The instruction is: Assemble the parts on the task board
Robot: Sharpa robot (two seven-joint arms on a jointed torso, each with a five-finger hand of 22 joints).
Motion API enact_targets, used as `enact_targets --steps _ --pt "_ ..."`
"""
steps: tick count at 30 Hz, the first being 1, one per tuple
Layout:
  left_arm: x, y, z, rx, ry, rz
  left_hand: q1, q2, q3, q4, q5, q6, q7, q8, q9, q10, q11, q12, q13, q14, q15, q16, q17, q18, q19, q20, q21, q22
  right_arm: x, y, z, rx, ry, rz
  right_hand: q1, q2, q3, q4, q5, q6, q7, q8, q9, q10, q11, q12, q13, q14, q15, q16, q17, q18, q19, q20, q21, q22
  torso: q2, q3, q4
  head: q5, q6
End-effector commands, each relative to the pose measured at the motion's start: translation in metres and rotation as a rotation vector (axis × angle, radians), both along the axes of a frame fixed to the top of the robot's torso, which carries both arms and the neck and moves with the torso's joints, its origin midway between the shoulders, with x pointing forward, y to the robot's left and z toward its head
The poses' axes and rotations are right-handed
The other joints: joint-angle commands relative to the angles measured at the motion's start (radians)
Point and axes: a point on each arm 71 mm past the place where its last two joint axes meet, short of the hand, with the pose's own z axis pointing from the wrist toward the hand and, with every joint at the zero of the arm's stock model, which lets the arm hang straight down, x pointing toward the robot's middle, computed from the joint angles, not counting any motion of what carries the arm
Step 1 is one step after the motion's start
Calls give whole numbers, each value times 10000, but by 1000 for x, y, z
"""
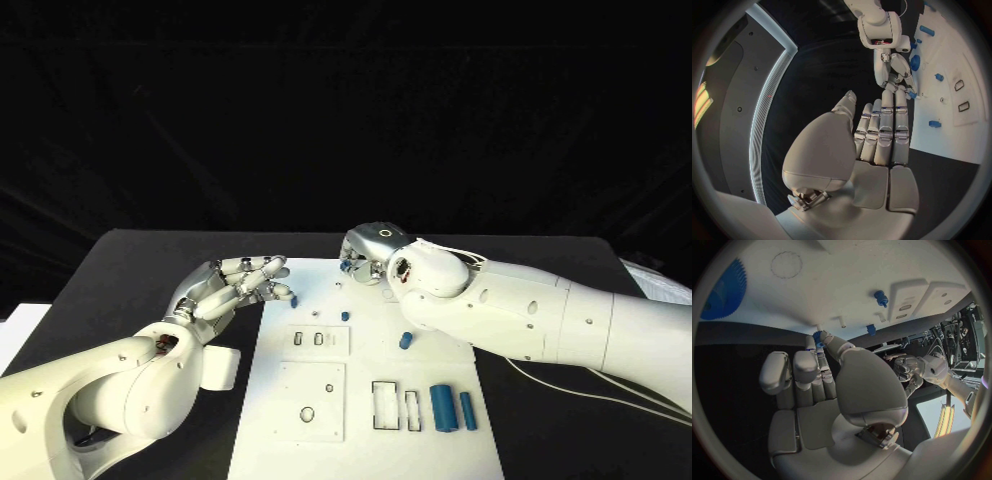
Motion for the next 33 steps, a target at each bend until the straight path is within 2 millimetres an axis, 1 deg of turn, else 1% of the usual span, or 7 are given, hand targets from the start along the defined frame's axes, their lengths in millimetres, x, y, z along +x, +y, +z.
enact_targets --steps 1,17,18,20,23,26,33 --pt "-1 -2 2 -80 -92 -224 28 86 -10 -63 -19 12 62 -34 -9 -5 74 -60 7 -85 -1 -40 16 72 -56 4 27 13 0 3 -3 -217 216 64 -7 -23 -14 45 35 100 -32 44 309 40 27 -19 -4 216 -12 36 8 -174 9 63 69 9 10 -10 36 -25 -13" --pt "-1 -3 2 -81 -83 -234 36 92 -12 -76 -19 10 63 -45 -9 -11 77 -71 7 -97 3 -59 27 71 -72 8 24 14 8 5 -8 -438 447 -167 -36 -56 -2 89 26 75 -26 21 315 0 36 -37 -12 199 -6 39 -12 -170 -17 67 70 -1 18 -24 63 -49 -70" --pt "-1 -3 2 -79 -83 -232 36 92 -12 -76 -19 10 63 -45 -9 -11 77 -71 7 -97 3 -59 27 71 -72 8 24 14 8 4 -8 -398 406 -187 -52 -95 -2 106 21 39 -12 -2 312 -46 48 -51 -21 180 3 8 -65 -164 -45 72 58 -30 19 -24 62 -51 -65" --pt "-1 -2 2 -76 -82 -228 36 92 -12 -76 -19 10 63 -45 -9 -11 77 -71 7 -97 3 -59 27 71 -72 8 24 14 9 3 -7 -236 279 -203 -167 -397 -34 187 -4 -395 199 -126 224 -723 219 -78 -98 -140 158 -762 -1072 -11 -624 151 -391 -873 15 -27 61 -58 -57" --pt "-1 -2 2 -74 -81 -225 36 92 -12 -76 -19 10 63 -45 -9 -11 77 -71 7 -97 3 -59 27 71 -72 8 24 14 7 1 -4 58 80 -187 -182 -852 -269 275 7 -1717 358 -106 -69 -1912 448 -36 -89 -634 317 -2090 -2656 265 -1605 340 -1262 -2302 10 -26 59 -61 -51" --pt "-1 -1 2 -65 -79 -205 37 92 -12 -76 -19 10 63 -45 -9 -11 77 -71 7 -98 3 -59 27 71 -72 8 24 14 4 -2 -1 344 -98 -100 -16 -960 -497 325 45 -2108 331 -123 -97 -2235 472 17 -79 -635 345 -2415 -3015 320 -1750 382 -1491 -2598 14 -12 65 -75 -42" --pt "0 2 1 -36 -83 -136 38 94 -14 -80 -20 9 64 -49 -9 -14 79 -75 7 -103 5 -66 31 71 -78 10 23 15 -10 -23 10 1067 -84 -65 169 -928 -666 433 278 -1875 377 -45 -27 -1924 439 323 -43 -419 310 -2218 -2778 263 -1468 368 -1370 -2346 -14 -11 -17 -114 6"
